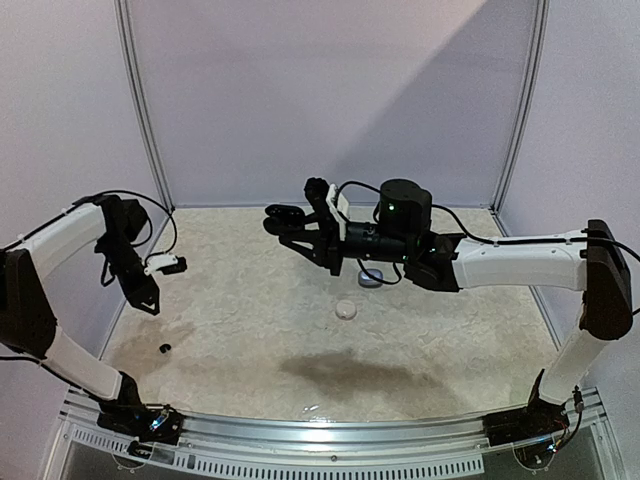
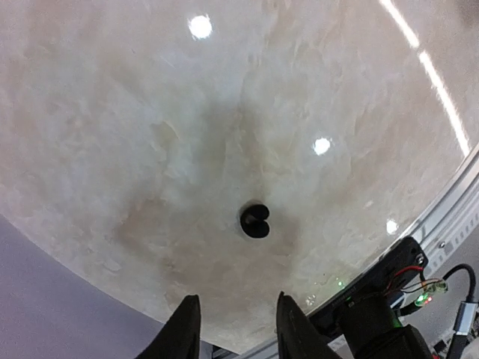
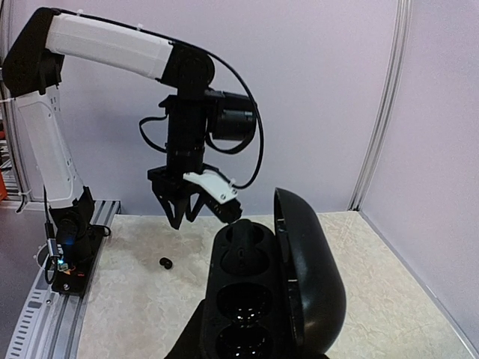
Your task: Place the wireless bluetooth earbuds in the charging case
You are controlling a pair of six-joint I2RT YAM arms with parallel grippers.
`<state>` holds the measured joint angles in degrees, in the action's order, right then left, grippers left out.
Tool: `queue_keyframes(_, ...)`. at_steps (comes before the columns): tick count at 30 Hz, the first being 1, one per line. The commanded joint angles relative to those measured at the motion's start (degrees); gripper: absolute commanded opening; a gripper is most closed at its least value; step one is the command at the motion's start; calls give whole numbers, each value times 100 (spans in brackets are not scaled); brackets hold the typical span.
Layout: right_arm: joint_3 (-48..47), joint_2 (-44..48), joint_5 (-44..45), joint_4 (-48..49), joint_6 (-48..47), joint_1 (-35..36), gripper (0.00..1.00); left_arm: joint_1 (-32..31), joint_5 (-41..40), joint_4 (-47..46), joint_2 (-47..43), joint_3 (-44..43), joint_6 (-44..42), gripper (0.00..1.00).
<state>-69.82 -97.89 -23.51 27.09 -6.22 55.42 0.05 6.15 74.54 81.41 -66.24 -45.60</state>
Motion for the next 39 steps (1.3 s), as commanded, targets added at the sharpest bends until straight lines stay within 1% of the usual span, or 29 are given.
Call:
queue_keyframes(1, 68, 40, -30, 100, 140, -33, 9, -6, -736, -586, 373, 565, 338, 32)
queue_keyframes(4, 65, 82, -24, 1, 144, -35, 9, -5, -801, -909, 566, 768, 447, 31)
queue_keyframes(11, 31, 87, -9, -15, 137, -35, 9, -7, -697, -1443, 1019, 1233, 658, 39)
queue_keyframes(14, 38, 101, 3, -59, 142, -38, 9, -5, -732, -1561, 1125, 1412, 651, 38)
queue_keyframes(17, 47, 110, 13, -67, 152, -40, 9, -6, -718, -1608, 1196, 1479, 632, 34)
queue_keyframes(22, 60, 99, 13, -63, 196, -39, 9, -12, -659, -1703, 1273, 1566, 636, 32)
queue_keyframes(25, 63, 103, 21, -68, 216, -34, 9, -28, -511, -1684, 1315, 1627, 661, 31)
queue_keyframes(29, 66, 107, 35, -73, 218, -39, 9, -75, -540, -1688, 1288, 1825, 610, 28)
queue_keyframes(39, 48, 79, 48, -86, 242, -32, 9, -202, -230, -1227, 839, 1879, 521, 29)
